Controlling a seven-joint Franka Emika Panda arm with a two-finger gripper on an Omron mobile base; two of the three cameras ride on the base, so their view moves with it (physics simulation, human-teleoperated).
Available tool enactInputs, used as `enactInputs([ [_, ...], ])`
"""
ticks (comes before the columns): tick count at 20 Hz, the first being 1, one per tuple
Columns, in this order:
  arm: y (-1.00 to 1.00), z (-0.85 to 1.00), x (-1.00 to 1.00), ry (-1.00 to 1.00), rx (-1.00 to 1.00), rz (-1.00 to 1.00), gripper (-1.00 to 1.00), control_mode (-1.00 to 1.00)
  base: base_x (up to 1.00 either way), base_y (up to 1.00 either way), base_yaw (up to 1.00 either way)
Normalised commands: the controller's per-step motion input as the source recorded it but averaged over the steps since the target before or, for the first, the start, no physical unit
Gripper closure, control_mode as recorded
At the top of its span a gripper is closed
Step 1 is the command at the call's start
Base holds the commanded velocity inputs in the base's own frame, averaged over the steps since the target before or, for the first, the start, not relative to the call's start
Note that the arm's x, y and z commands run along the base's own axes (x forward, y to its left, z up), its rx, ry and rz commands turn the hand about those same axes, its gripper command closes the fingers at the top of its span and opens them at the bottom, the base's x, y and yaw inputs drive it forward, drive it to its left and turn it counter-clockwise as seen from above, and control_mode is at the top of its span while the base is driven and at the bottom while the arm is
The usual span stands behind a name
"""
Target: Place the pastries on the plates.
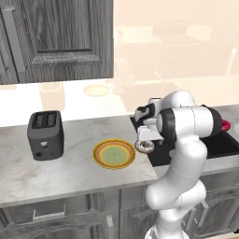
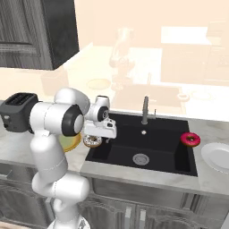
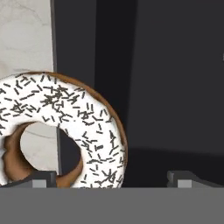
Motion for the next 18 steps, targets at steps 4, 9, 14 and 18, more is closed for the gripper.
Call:
enactInputs([
  [4,0.0,-0.08,0.2,0.0,0.0,0.0,-1.0,-1.0,0.0,0.0,0.0],
  [9,0.0,-0.11,0.1,0.0,0.0,0.0,-1.0,-1.0,0.0,0.0,0.0],
  [14,0.0,-0.24,0.0,0.0,0.0,0.0,-1.0,-1.0,0.0,0.0,0.0],
  [18,0.0,-0.17,0.0,0.0,0.0,0.0,-1.0,-1.0,0.0,0.0,0.0],
])
